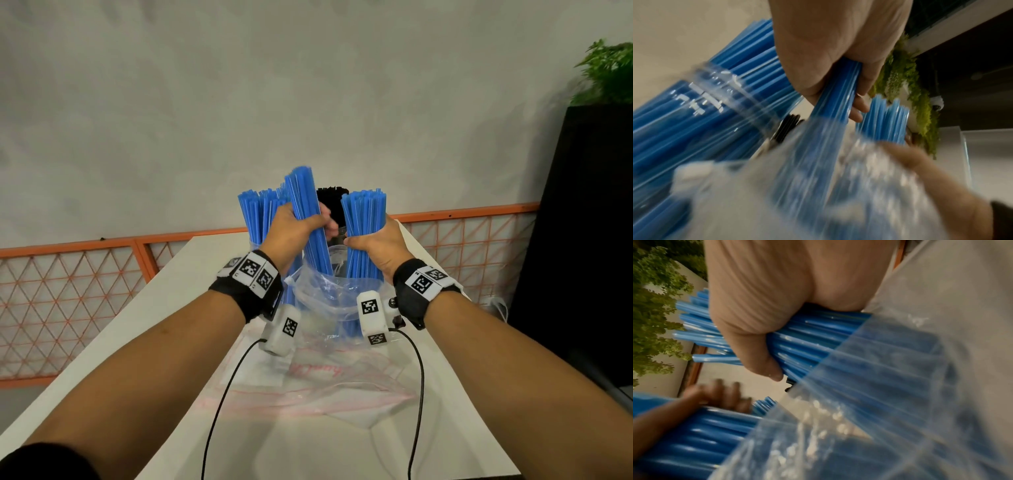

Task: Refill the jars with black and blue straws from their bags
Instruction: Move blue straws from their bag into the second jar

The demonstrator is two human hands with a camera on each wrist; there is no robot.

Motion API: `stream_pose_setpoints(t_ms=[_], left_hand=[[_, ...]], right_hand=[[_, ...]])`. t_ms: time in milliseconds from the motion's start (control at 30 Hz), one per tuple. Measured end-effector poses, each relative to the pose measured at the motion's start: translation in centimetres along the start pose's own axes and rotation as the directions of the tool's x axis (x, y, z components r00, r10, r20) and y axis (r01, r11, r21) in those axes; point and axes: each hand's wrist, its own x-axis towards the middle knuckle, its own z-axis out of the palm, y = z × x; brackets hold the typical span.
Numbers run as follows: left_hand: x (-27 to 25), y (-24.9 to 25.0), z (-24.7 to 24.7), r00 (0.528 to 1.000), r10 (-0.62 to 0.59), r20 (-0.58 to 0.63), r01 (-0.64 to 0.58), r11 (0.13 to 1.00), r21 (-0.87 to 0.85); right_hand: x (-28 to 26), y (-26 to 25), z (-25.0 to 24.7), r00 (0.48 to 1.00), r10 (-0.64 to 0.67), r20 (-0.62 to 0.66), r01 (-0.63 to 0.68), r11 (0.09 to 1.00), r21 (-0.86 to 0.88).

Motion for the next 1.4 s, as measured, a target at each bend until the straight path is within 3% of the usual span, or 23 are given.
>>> stream_pose_setpoints(t_ms=[200, 400, 500, 633, 800, 1167, 1400], left_hand=[[0.6, 6.9, -2.2, 0.974, 0.206, -0.091, -0.215, 0.969, -0.118], [0.3, 10.4, -4.8, 0.959, 0.261, -0.113, -0.268, 0.962, -0.056], [-0.6, 8.7, -6.0, 0.976, 0.207, -0.063, -0.208, 0.978, -0.005], [-2.5, 2.5, -7.2, 0.996, 0.091, -0.005, -0.09, 0.991, 0.101], [-4.7, -5.0, -7.5, 0.992, -0.022, -0.125, 0.031, 0.997, 0.069], [-4.3, -6.6, -8.3, 0.978, -0.1, -0.185, 0.079, 0.99, -0.12], [-4.4, -9.0, -8.5, 0.97, -0.14, -0.201, 0.118, 0.986, -0.116]], right_hand=[[0.1, 0.0, 0.2, 0.999, -0.019, -0.036, 0.018, 0.999, -0.034], [0.2, 0.0, 0.4, 0.999, -0.018, -0.048, 0.016, 0.999, -0.038], [0.2, 0.0, 0.5, 0.999, -0.011, -0.042, 0.01, 0.999, -0.04], [0.2, 0.1, 0.5, 0.999, -0.004, -0.05, 0.002, 0.999, -0.043], [0.2, 0.3, 0.5, 0.998, -0.007, -0.061, 0.004, 0.999, -0.049], [0.1, 0.4, 0.6, 0.998, -0.027, -0.063, 0.024, 0.999, -0.049], [0.0, 0.3, 0.6, 0.998, -0.033, -0.05, 0.032, 0.999, -0.022]])
